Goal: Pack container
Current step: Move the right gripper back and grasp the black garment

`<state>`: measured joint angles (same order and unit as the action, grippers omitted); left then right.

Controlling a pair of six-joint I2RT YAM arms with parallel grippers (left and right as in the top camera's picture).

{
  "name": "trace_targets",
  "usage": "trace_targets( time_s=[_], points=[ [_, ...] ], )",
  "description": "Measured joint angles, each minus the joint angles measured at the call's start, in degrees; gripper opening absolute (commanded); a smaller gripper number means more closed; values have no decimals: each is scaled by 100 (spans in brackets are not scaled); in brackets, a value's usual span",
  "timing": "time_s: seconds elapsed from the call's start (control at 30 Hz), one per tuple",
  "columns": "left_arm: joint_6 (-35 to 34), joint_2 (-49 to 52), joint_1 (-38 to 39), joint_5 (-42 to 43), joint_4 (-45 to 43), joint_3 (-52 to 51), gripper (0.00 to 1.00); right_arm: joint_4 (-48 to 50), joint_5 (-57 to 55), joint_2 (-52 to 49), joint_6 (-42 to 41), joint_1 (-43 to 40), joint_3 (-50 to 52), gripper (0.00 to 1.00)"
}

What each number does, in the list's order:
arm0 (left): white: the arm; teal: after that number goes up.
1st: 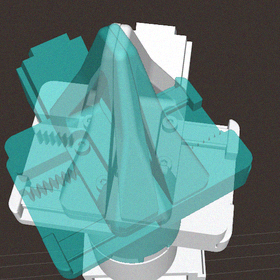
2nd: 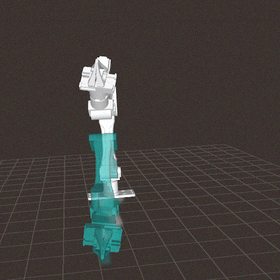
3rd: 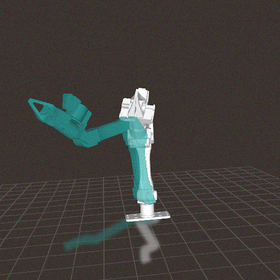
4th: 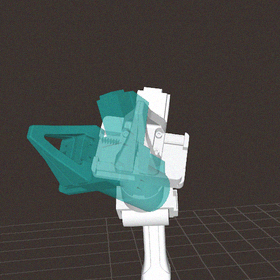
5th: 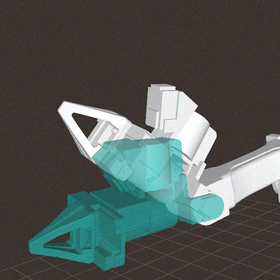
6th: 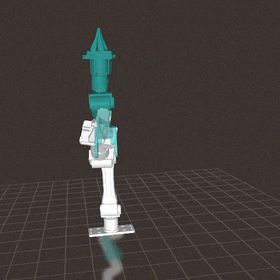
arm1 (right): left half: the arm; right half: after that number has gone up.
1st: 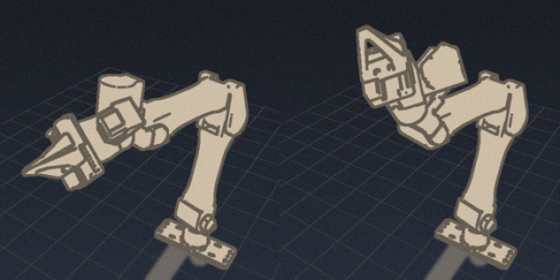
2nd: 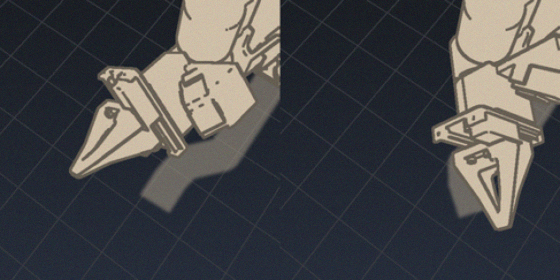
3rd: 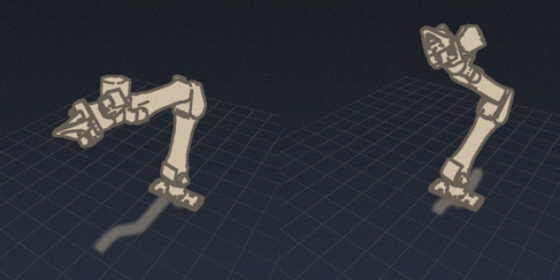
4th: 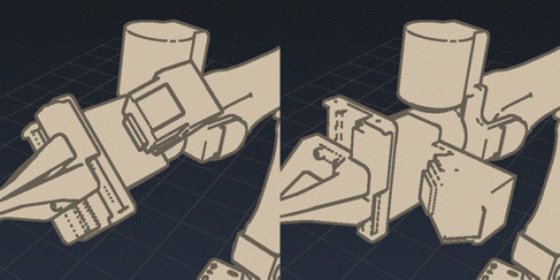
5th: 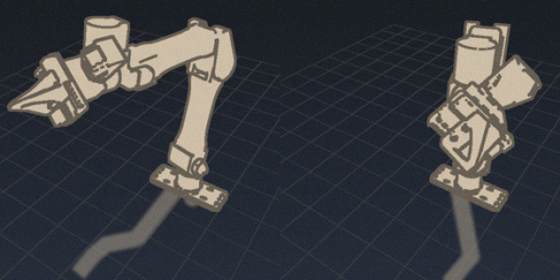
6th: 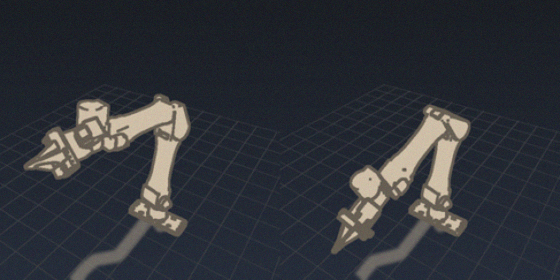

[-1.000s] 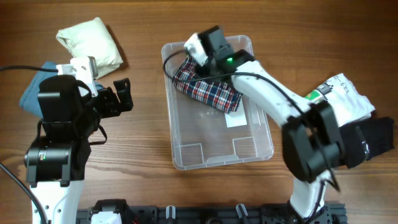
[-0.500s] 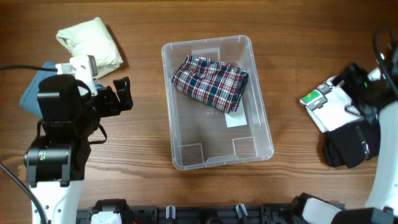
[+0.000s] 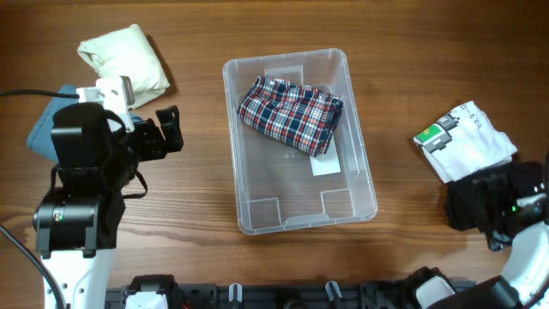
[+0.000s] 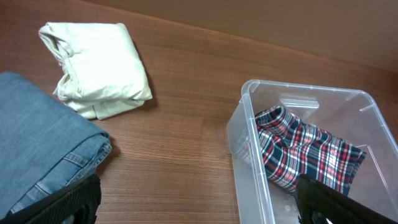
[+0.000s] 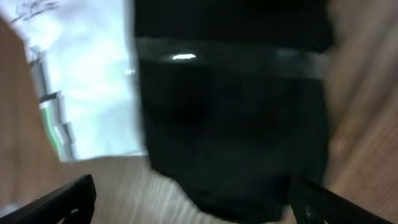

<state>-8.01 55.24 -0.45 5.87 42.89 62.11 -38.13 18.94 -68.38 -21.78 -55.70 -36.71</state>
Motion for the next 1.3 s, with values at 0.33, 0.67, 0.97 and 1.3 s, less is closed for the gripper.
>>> trace_targets(
  time_s=[0.33,0.67,0.97,1.3],
  points=[
    [0,0,0,0,37,0,100,1735,269,0,-74,-446,1016,100],
    [0,0,0,0,44,0,100,1845,334,61,-450,-450,1397,100],
    [0,0,0,0,48,0,100,1849,376,79,-590,-450,1386,93],
    [0,0,0,0,66,0,100,2393,378,72,-691,-452,1453,4]
  ],
)
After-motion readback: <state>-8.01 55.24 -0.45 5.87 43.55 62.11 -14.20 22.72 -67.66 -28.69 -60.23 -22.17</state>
